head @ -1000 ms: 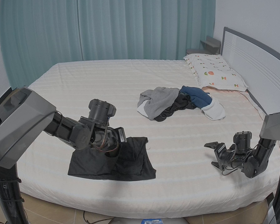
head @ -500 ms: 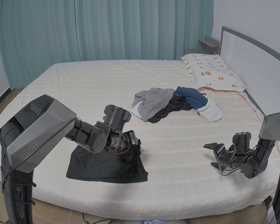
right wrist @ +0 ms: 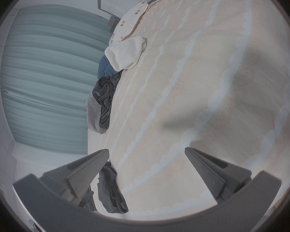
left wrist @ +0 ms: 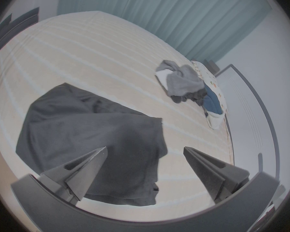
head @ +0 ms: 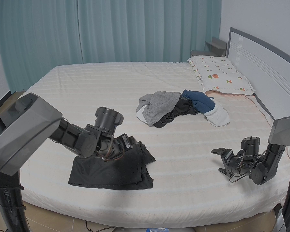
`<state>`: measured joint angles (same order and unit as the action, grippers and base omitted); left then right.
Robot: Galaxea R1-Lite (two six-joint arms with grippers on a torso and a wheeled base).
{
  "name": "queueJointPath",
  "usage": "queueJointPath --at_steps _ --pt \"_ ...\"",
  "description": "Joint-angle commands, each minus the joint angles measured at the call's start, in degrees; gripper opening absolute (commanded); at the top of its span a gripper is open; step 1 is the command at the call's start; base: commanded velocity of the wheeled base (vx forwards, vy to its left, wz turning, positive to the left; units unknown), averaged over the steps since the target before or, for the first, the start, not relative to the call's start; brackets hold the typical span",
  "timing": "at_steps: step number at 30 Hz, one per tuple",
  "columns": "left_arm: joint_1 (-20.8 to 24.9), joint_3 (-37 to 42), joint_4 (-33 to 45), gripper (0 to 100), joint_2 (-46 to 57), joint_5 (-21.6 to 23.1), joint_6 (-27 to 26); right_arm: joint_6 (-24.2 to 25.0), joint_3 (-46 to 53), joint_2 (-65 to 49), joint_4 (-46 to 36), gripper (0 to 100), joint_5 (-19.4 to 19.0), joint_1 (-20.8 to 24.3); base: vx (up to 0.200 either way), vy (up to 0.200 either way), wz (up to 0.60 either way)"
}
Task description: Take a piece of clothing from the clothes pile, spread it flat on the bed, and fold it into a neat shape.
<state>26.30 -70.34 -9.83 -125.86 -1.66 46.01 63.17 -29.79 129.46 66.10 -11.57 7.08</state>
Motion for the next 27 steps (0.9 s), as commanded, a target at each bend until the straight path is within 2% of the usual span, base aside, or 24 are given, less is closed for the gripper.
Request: queueJointPath --at_steps 1,5,6,8,11,16,27 --pt "-5.11 5.74 -0.28 100 5.62 2.8 1.19 0.02 0.0 0.09 0.0 100 -0.03 0.04 0.0 0.0 0.0" --pt "-8.72 9.26 -0.28 100 7.2 7.02 3.65 0.02 0.0 0.09 0.0 100 -0.03 0.12 0.0 0.0 0.0" --pt "-8.72 9.26 -0.28 100 7.2 7.02 3.65 0.02 0.0 0.09 0.0 100 -0.03 0.12 0.0 0.2 0.0" --pt "-12.85 13.3 -0.37 100 8.96 12.12 4.09 0.02 0.0 0.09 0.0 100 -0.03 0.04 0.0 0.2 0.0" --pt "-16.01 16.29 -2.04 100 8.87 15.02 4.09 0.02 0.0 0.09 0.0 100 -0.03 0.12 0.0 0.2 0.0" --pt "-19.0 19.8 -6.87 100 8.87 16.07 4.0 -0.07 0.09 0.26 0.0 100 0.06 0.12 0.0 0.2 0.0" --pt "-20.76 21.03 -7.14 100 8.17 16.86 4.09 -1.03 -0.09 0.44 0.0 100 0.49 0.56 0.0 0.2 0.0"
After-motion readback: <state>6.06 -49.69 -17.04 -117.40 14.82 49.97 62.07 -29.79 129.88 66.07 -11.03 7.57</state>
